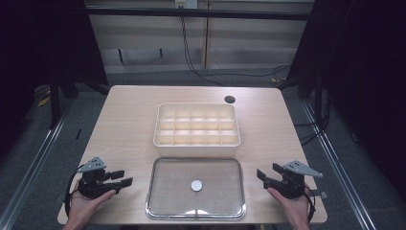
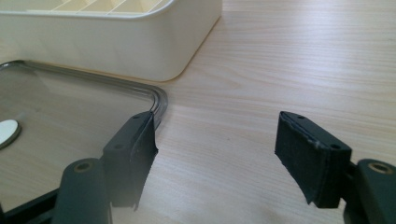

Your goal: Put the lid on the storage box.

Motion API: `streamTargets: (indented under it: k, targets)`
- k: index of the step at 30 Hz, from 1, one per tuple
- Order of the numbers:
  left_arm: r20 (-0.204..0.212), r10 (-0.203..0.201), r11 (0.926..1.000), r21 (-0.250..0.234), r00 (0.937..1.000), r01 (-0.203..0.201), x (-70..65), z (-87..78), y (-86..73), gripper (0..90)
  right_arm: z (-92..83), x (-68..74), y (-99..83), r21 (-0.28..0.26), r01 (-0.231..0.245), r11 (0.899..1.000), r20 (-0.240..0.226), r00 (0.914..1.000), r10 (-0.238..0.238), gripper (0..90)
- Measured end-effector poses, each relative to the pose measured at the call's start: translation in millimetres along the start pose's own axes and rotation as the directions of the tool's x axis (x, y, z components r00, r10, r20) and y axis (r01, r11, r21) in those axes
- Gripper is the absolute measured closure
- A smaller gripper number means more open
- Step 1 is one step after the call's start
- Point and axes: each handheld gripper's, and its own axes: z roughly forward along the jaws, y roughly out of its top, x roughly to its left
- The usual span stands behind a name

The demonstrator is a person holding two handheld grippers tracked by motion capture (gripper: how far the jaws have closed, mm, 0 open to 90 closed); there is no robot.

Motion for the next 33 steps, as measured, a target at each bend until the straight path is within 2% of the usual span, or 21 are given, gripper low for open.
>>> streamTargets:
  k: [1,2,3,4,5,6,7,11,12,14,16,18,20,22,24,26,29,33]
  targets:
    - [0.019,0.004,1.0,0.006,0.9998,-0.005,0.4,1.0,0.3,44.5,-0.1,-0.5,-0.2,-0.001,-0.008,1.0,0.007,0.9999,0.008,25.2]
    - [0.019,0.004,1.0,0.006,0.9998,-0.005,0.4,1.0,0.3,43.1,0.6,-1.0,-0.6,0.007,-0.022,1.0,0.003,0.9997,0.022,24.5]
    - [0.023,0.022,0.9996,0.018,0.9995,-0.023,-0.5,2.3,1.1,41.7,1.9,-2.1,-1.1,0.03,-0.023,0.999,-0.017,0.9996,0.023,26.3]
    - [0.023,0.022,0.9996,0.018,0.9995,-0.023,-0.5,2.3,1.1,41.5,2.3,-2.6,-1.2,0.043,-0.025,0.999,-0.025,0.9993,0.026,26.5]
    - [0.025,0.05,0.9987,-0.006,0.9984,-0.05,-2.9,1.6,1.5,45.3,2.6,-2.7,-0.9,0.055,-0.029,0.998,-0.029,0.9991,0.03,26.6]
    - [0.025,0.061,0.9981,-0.013,0.9978,-0.061,-2.8,1.0,1.5,47.7,2.3,-2.1,-0.4,0.06,-0.035,0.998,-0.038,0.9986,0.037,27.6]
    - [0.025,0.061,0.9981,-0.013,0.9978,-0.061,-2.8,1.0,1.5,48.0,2.3,-2.1,-0.4,0.06,-0.035,0.998,-0.038,0.9986,0.037,27.6]
    - [0.013,0.091,0.9908,-0.102,0.9958,-0.089,-4.0,-0.6,0.7,49.0,-1.6,3.0,3.0,0.054,-0.014,0.998,-0.057,0.9982,0.017,32.2]
    - [-0.003,0.093,0.9898,-0.108,0.9957,-0.092,-4.2,-0.7,0.6,47.7,-1.9,5.2,3.8,0.057,-0.004,0.998,-0.06,0.9982,0.007,32.7]
    - [-0.012,0.095,0.9925,-0.076,0.9954,-0.095,-3.9,-0.6,1.8,43.3,-1.3,8.6,5.5,0.067,0.009,0.998,-0.089,0.996,-0.003,36.1]
    - [-0.042,0.106,0.9924,-0.058,0.9935,-0.108,-5.6,-0.7,2.1,49.0,-1.1,13.1,7.3,0.071,0.018,0.997,-0.096,0.9953,-0.011,38.6]
    - [-0.008,0.035,0.999,-0.027,0.9994,-0.035,-3.5,0.6,3.1,43.4,-0.1,17.4,9.7,0.062,0.037,0.997,-0.115,0.993,-0.029,41.5]
    - [0.001,0.019,0.9996,-0.021,0.9998,-0.019,-2.3,1.0,3.8,42.6,1.3,21.6,12.1,0.069,0.048,0.996,-0.116,0.9924,-0.039,42.2]
    - [0.011,0.008,0.9999,-0.011,0.9999,-0.007,-2.2,2.4,5.1,40.3,4.9,22.3,12.7,0.088,0.036,0.995,-0.147,0.9888,-0.022,44.6]
    - [0.013,0.016,0.9998,-0.012,0.9998,-0.016,-4.6,3.0,6.8,39.1,9.5,24.8,13.7,0.138,0.036,0.99,-0.163,0.9866,-0.014,44.6]
    - [0.021,0.021,0.9998,-0.009,0.9996,-0.02,-6.6,4.1,8.2,37.0,11.1,28.9,15.9,0.162,0.049,0.986,-0.164,0.9861,-0.022,41.3]
    - [0.023,0.035,0.9994,0.005,0.9991,-0.035,-9.5,7.1,10.2,36.6,13.1,30.4,21.2,0.173,0.03,0.984,-0.171,0.9853,0.0,39.4]
    - [0.028,0.043,0.9987,0.025,0.9987,-0.044,-14.9,9.3,11.3,39.5,15.1,30.0,29.2,0.173,-0.006,0.985,-0.194,0.9801,0.04,39.4]
